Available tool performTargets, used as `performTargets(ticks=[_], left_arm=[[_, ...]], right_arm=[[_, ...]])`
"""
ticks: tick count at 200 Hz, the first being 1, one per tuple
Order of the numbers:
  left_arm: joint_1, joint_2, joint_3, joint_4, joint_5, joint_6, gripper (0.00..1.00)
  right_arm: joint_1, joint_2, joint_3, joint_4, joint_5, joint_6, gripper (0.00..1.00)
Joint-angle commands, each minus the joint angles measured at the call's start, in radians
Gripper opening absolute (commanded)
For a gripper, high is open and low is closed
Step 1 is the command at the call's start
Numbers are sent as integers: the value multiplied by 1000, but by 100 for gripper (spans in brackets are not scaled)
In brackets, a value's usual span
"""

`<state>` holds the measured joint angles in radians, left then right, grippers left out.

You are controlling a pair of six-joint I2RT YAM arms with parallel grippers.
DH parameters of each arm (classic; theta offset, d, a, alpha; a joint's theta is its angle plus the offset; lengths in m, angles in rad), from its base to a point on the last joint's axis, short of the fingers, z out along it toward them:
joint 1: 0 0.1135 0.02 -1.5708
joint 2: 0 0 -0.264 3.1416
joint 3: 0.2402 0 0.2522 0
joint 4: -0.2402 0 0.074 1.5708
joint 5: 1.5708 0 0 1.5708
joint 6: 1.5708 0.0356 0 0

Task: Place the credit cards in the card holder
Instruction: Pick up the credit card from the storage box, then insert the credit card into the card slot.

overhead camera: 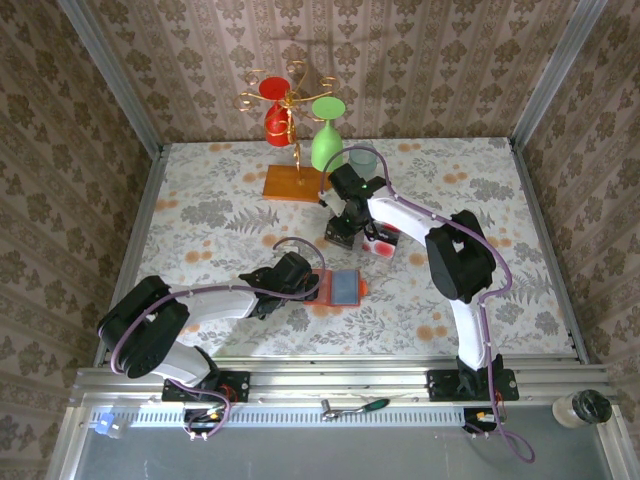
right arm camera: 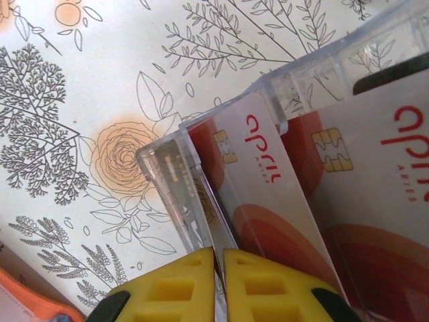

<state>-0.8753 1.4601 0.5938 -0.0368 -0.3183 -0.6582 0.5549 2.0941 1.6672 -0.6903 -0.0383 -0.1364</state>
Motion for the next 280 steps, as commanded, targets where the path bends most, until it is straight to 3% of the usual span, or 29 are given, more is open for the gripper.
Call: performTargets(ticks=[1,28,112,163,206,240,280], left_arm=[[8,-1,-11,6,0,-4,100],[8,-5,-14,6,2,-9,100],[8,-48,-35,-9,-8,-23,100],[7,-68,-42,-18,-15,-27,100],[5,-75,-47,-28,-23,-27,100],[4,-77,-42,-30,-24,-29,100],[2,-86,-28,-46,-23,-22,100]], right_arm=[[7,7,5,-32,-40,-16,6],[10,-13,11,-40,-47,-43,0],[72,-230,-67,12,-24,8,0],[91,-385,-277,82,-131,261,0],[91,-501,-547,288,-286,525,0],[92,-516,-683,440,-379,657,0],[92,-472,-744,523,-400,715,0]])
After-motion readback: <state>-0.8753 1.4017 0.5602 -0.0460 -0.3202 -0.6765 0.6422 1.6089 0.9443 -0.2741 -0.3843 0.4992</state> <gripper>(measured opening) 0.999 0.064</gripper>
